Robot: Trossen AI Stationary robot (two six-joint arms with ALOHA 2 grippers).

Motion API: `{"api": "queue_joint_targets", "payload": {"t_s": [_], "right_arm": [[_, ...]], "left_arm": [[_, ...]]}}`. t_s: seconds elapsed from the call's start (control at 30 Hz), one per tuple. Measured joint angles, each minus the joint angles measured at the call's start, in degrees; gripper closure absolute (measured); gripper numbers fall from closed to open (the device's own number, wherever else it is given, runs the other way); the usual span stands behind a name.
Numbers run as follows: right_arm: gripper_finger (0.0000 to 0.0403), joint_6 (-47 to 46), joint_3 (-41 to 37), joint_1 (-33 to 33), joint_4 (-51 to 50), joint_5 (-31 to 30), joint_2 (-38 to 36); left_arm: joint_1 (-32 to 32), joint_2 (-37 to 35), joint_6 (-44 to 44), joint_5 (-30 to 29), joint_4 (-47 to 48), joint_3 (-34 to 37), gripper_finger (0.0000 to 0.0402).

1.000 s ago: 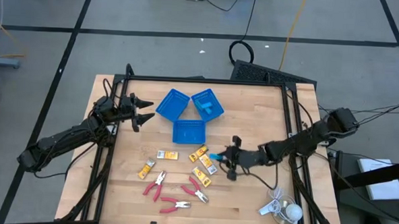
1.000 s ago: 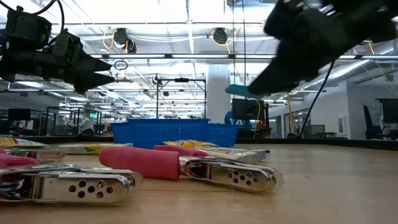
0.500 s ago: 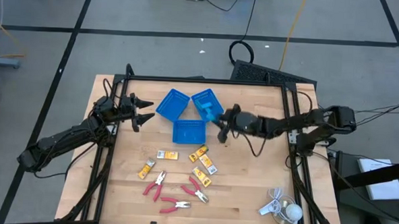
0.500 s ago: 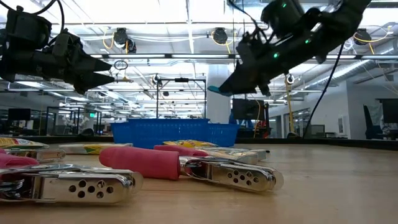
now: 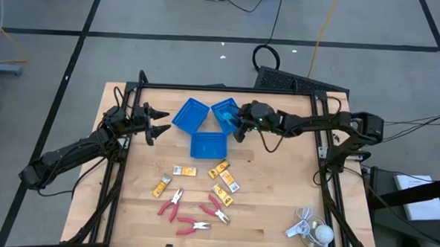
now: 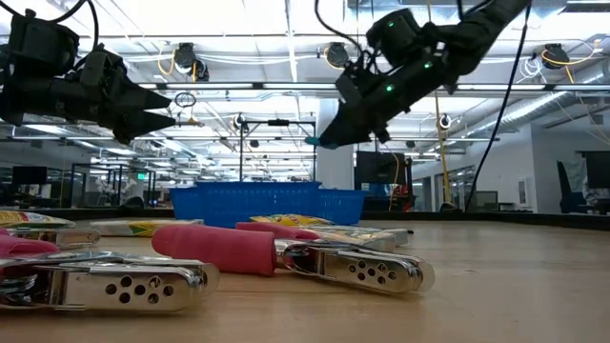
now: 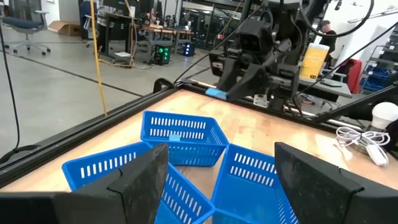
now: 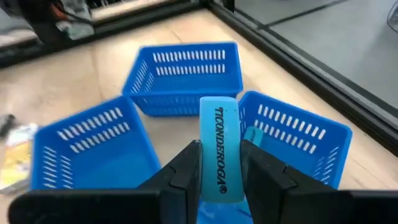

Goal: Pick & Place School Supplies
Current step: Put the blue eraser into the top right blue bin

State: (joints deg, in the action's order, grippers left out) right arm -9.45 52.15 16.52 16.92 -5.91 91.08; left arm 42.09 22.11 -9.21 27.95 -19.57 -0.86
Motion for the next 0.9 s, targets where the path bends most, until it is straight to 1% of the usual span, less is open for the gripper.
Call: {"api": "queue_joint_targets", "payload": {"t_s": [0.13, 0.33, 0.9], "right_arm": [[0.0314, 1.1, 0.7, 2.1, -0.7, -0.1, 2.3], [0.0314, -0.3, 0.7, 4.8, -1.9, 0.1, 5.0], [0.0314, 0.1, 0.1, 4.8, -2.9, 0.0, 5.4]], "left_arm": [[0.0, 0.0, 0.0, 0.0, 0.0, 0.0, 0.0107], [0.0, 0.0, 0.0, 0.0, 0.0, 0.0, 0.0107], [0.0, 0.0, 0.0, 0.0, 0.0, 0.0, 0.0107]]}}
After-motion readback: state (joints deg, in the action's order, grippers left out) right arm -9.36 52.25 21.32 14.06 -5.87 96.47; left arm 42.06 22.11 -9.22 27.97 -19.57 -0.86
